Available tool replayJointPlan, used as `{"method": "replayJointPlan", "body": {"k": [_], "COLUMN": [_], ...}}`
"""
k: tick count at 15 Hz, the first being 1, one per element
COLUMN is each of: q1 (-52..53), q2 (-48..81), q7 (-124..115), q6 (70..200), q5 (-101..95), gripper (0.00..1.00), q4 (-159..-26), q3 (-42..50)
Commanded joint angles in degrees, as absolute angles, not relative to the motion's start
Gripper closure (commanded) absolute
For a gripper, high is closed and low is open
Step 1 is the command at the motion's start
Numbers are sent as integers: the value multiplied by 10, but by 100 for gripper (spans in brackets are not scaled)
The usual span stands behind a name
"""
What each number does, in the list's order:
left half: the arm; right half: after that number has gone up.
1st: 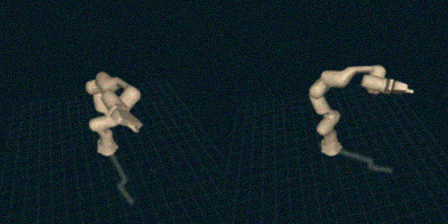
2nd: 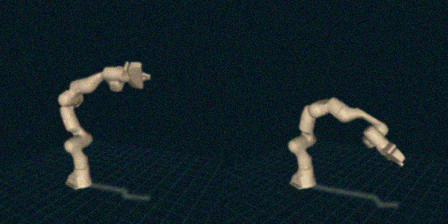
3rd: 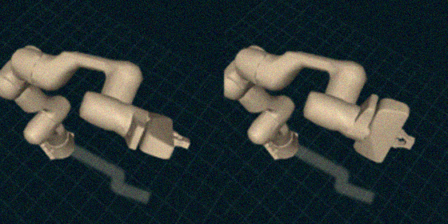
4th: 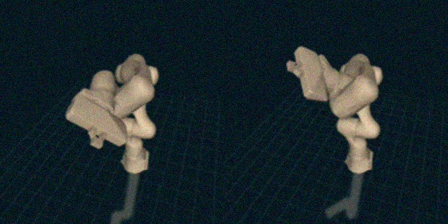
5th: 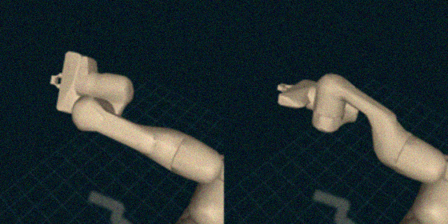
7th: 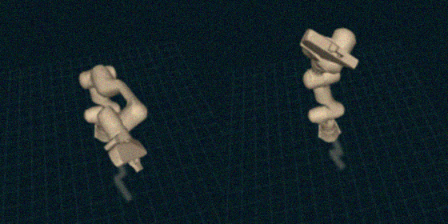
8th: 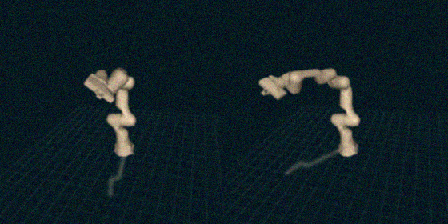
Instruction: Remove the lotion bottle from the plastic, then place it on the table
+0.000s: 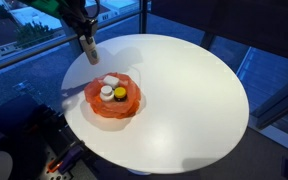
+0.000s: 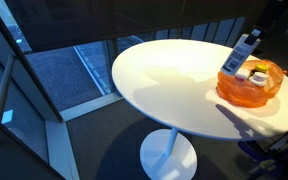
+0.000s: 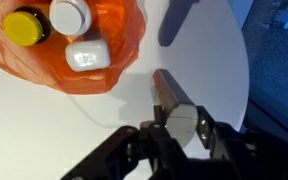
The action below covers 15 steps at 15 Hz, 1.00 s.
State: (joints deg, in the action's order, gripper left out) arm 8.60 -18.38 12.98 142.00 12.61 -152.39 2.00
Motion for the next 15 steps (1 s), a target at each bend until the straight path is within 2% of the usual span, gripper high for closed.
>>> {"method": "replayJointPlan", "body": {"k": [1, 15], "q1": [91, 74], "q2": [-132, 14], "q7": [119, 120], "q6": [1429, 1514], "q5": [136, 118], "gripper": [89, 89], "q4": [-1491, -1461], "q3": [6, -29]}}
